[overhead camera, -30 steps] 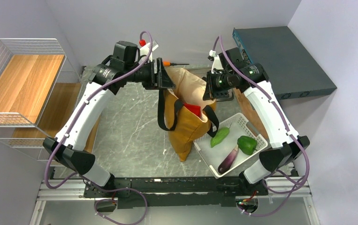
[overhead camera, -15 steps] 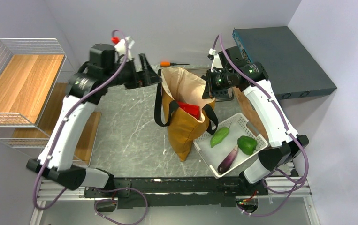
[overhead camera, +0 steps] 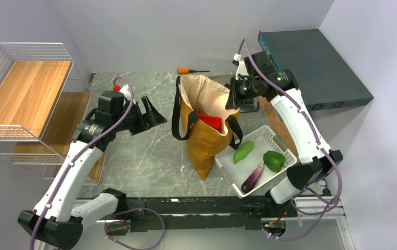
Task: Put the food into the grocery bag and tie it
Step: Adjust the grocery bag at the center of the board.
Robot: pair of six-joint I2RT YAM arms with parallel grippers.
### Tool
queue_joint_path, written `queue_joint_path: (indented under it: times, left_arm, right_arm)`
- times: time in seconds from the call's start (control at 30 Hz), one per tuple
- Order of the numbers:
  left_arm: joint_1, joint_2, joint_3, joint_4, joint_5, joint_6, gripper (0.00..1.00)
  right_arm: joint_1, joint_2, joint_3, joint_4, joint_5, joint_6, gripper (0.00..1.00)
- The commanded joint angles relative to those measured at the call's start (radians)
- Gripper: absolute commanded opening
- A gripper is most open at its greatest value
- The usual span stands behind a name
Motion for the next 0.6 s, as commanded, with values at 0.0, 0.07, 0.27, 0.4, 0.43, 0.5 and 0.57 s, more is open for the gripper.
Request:
queue_joint_path:
  times: [0.0, 0.07, 0.27, 0.4, 0.43, 0.5, 0.57]
  left_arm:
    - [0.010, -0.072, -0.089, 0.157, 0.040, -0.068, 0.89]
    - [0.010, -0.091, -0.122, 0.178, 0.053, -0.078, 0.89]
    - [0.010, -0.156, -0.187, 0.196, 0.079, -0.099, 0.89]
    - [0.010, -0.215, -0.253, 0.242, 0.113, -0.126, 0.88]
    - [0.010, -0.223, -0.270, 0.251, 0.125, -0.130, 0.88]
    - [0.009, -0.232, -0.288, 0.247, 0.132, -0.128, 0.87]
    - [0.010, -0.241, -0.302, 0.232, 0.128, -0.126, 0.87]
  right_arm:
    - [-0.008, -0.033, 0.049, -0.013, 0.012, 0.000, 0.11]
    - [-0.010, -0.020, 0.083, -0.042, 0.030, -0.015, 0.23]
    - [-0.013, -0.013, 0.123, -0.057, 0.016, 0.050, 0.50]
    - [-0.013, -0.037, 0.105, 0.008, -0.033, 0.107, 0.53]
    - [-0.013, -0.040, 0.109, 0.020, -0.044, 0.121, 0.55]
    - [-0.013, -0.038, 0.134, 0.026, -0.052, 0.137, 0.59]
    - [-0.013, -0.029, 0.173, 0.014, -0.039, 0.138, 0.63]
